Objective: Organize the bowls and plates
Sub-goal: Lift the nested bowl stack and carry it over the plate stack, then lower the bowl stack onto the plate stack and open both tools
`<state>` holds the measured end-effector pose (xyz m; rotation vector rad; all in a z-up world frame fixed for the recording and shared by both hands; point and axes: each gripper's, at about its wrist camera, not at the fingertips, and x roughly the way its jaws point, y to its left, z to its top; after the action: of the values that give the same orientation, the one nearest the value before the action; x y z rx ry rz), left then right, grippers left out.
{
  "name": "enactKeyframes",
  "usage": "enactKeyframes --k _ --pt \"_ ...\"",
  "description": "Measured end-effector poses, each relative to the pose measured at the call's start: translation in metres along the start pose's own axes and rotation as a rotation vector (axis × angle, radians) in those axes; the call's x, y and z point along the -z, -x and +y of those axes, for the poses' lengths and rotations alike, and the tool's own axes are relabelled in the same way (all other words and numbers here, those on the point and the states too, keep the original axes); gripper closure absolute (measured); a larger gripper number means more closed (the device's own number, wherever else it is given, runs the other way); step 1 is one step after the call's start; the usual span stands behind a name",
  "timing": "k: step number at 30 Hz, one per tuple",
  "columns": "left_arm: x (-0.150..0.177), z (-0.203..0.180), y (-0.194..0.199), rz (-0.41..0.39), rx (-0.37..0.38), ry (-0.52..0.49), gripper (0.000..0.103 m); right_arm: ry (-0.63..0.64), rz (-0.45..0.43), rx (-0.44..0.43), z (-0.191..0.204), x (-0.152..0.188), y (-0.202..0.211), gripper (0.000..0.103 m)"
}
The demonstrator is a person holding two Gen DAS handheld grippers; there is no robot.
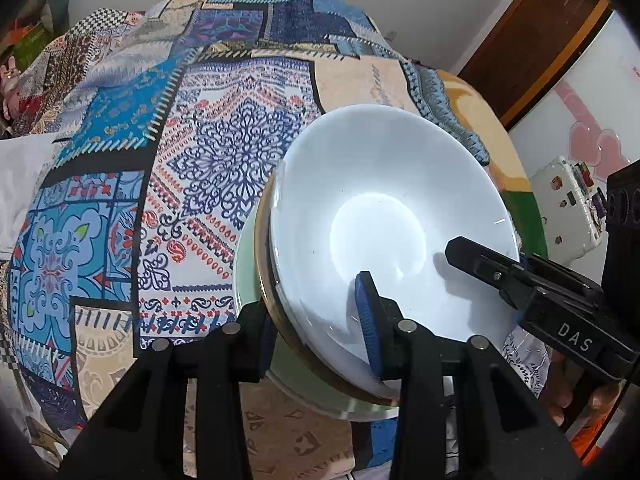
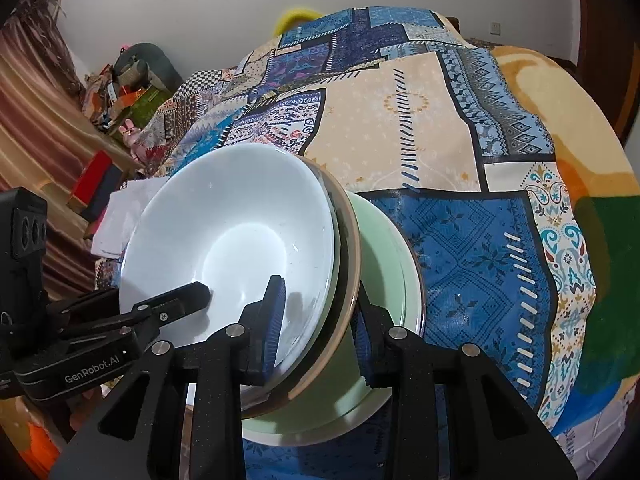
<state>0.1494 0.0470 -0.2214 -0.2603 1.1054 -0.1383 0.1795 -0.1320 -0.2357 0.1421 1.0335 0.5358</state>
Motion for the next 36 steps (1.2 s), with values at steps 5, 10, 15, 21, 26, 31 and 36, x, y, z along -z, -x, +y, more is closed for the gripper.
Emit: enactKeyframes --k 5,10,15,21,26,31,36 --pt "-0.001 -0.001 -0.001 -0.004 -0.015 -0.010 0.066 0.001 -0.010 -0.022 -0.003 0.001 0.001 0.070" --pt "-0.002 -0.003 -0.002 -0.004 -0.014 -0.012 0.065 0.013 -0.041 0.008 -0.004 0.001 0.013 0.062" --pt "0.000 -0.009 0.008 -0.044 -0.062 -0.048 0.060 0.003 -0.078 0.008 -0.006 0.002 0.032 0.059" --pt "0.005 -0.012 0.041 -0.119 -0.075 -0.044 0.053 0.047 -0.177 -0.001 0.008 0.001 0.075 0.059" --pt "0.008 -0.020 0.089 -0.236 -0.070 -0.039 0.052 0.101 -0.285 -0.014 0.026 0.002 0.115 0.054" --pt "0.016 -0.035 0.142 -0.374 -0.064 -0.066 0.050 0.152 -0.397 -0.033 0.043 0.006 0.154 0.052" --pt "0.030 -0.053 0.195 -0.533 -0.073 -0.101 0.047 0.211 -0.510 -0.022 0.060 0.014 0.187 0.046"
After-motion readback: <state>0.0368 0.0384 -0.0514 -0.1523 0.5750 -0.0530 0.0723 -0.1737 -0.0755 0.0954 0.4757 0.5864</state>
